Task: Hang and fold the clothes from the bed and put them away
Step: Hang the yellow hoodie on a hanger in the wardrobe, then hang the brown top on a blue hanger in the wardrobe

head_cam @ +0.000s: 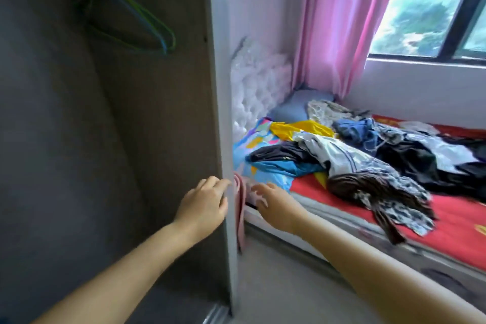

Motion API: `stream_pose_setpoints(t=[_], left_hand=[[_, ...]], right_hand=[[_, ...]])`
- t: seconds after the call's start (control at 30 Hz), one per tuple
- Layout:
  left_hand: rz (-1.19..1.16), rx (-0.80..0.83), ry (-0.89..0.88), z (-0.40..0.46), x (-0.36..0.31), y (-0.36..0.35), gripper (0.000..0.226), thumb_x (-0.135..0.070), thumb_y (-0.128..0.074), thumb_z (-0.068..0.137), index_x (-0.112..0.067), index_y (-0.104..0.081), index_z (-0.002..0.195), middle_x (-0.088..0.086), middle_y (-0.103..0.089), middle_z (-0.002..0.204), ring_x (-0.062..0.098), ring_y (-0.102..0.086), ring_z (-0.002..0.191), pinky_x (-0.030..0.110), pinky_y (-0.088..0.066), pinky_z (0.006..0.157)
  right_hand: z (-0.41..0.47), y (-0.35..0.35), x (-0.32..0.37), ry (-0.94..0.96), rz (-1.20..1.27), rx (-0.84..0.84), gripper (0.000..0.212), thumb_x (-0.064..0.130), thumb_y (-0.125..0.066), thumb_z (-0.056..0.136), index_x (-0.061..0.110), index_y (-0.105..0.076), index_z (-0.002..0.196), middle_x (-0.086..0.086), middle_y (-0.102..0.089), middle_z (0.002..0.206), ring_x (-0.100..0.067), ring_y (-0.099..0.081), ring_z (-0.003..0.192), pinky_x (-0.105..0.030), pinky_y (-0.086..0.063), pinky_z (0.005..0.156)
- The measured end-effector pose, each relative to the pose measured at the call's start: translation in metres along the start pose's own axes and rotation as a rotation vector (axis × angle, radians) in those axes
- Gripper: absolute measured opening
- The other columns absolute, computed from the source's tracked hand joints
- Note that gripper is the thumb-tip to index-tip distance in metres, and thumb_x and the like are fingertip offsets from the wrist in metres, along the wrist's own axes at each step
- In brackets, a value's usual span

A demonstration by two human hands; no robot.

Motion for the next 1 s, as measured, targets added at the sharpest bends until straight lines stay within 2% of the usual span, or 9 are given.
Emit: stream_pose_setpoints(t=[0.17,0.27,0.43,0.57,0.67,0.83,1.0], left_hand=[[-0.126,0.138,-0.066,0.044,-0.113,-0.084,0.041,-0.023,-0.047,0.094,-0.022,-0.047,0.135,0.001,-0.05,0.127,0.02,-0.045,0.122,0.034,-0.043,0.093],[-0.176,0.216,-0.104,0.07,-0.183,-0.136,0.042,-0.023,-0.046,0.094,-0.02,-0.045,0.136,0.002,-0.05,0.128,0.02,-0.044,0.122,0.035,-0.042,0.095],[-0.212,0.351,-0.145,0.102,-0.26,-0.206,0.039,-0.022,-0.045,0.094,-0.019,-0.046,0.134,0.004,-0.051,0.124,0.022,-0.047,0.118,0.037,-0.044,0.093],[-0.223,0.432,-0.164,0.125,-0.289,-0.25,0.04,-0.021,-0.046,0.094,-0.019,-0.045,0.134,0.004,-0.051,0.124,0.022,-0.049,0.116,0.037,-0.046,0.09],[-0.225,0.475,-0.176,0.154,-0.3,-0.28,0.039,-0.022,-0.045,0.095,-0.019,-0.046,0.133,0.002,-0.052,0.123,0.02,-0.05,0.115,0.037,-0.048,0.085],[-0.244,0.516,-0.201,0.225,-0.306,-0.323,0.038,-0.022,-0.045,0.096,-0.02,-0.045,0.134,0.001,-0.052,0.123,0.02,-0.054,0.106,0.038,-0.05,0.084],[-0.221,0.553,-0.249,0.314,-0.312,-0.364,0.041,-0.022,-0.046,0.095,-0.02,-0.045,0.135,0.002,-0.053,0.124,0.019,-0.051,0.113,0.037,-0.049,0.087]], right_hand=[[-0.07,0.032,-0.158,-0.195,-0.127,0.087,0.042,0.022,-0.043,0.096,0.021,-0.046,0.137,-0.003,-0.044,0.139,-0.024,-0.045,0.125,-0.036,-0.042,0.1],[-0.111,0.056,-0.244,-0.342,-0.112,0.066,0.04,0.022,-0.043,0.096,0.019,-0.043,0.136,-0.007,-0.045,0.136,-0.027,-0.049,0.119,-0.036,-0.043,0.097],[-0.155,0.077,-0.345,-0.53,-0.076,0.07,0.038,0.022,-0.039,0.097,0.02,-0.044,0.134,-0.006,-0.045,0.134,-0.028,-0.049,0.117,-0.039,-0.043,0.097],[-0.162,0.077,-0.4,-0.638,-0.079,0.087,0.035,0.025,-0.041,0.096,0.018,-0.046,0.13,-0.009,-0.048,0.127,-0.03,-0.051,0.114,-0.042,-0.045,0.095],[-0.152,0.072,-0.436,-0.701,-0.065,0.116,0.038,0.026,-0.042,0.097,0.019,-0.043,0.134,-0.008,-0.045,0.131,-0.03,-0.051,0.115,-0.041,-0.045,0.095],[-0.11,0.078,-0.496,-0.763,-0.072,0.114,0.038,0.024,-0.041,0.095,0.019,-0.044,0.133,-0.008,-0.046,0.13,-0.029,-0.05,0.116,-0.039,-0.045,0.092],[-0.055,0.093,-0.558,-0.87,-0.07,0.104,0.036,0.024,-0.041,0.095,0.017,-0.045,0.13,-0.007,-0.046,0.131,-0.03,-0.05,0.115,-0.039,-0.044,0.089]])
Point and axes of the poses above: each hand's wrist, its own z-axis towards the middle knuckle, its own y-axis out of the back of the hand, x = y × z, the point moved 4 cm from there along z, towards the middle knuckle
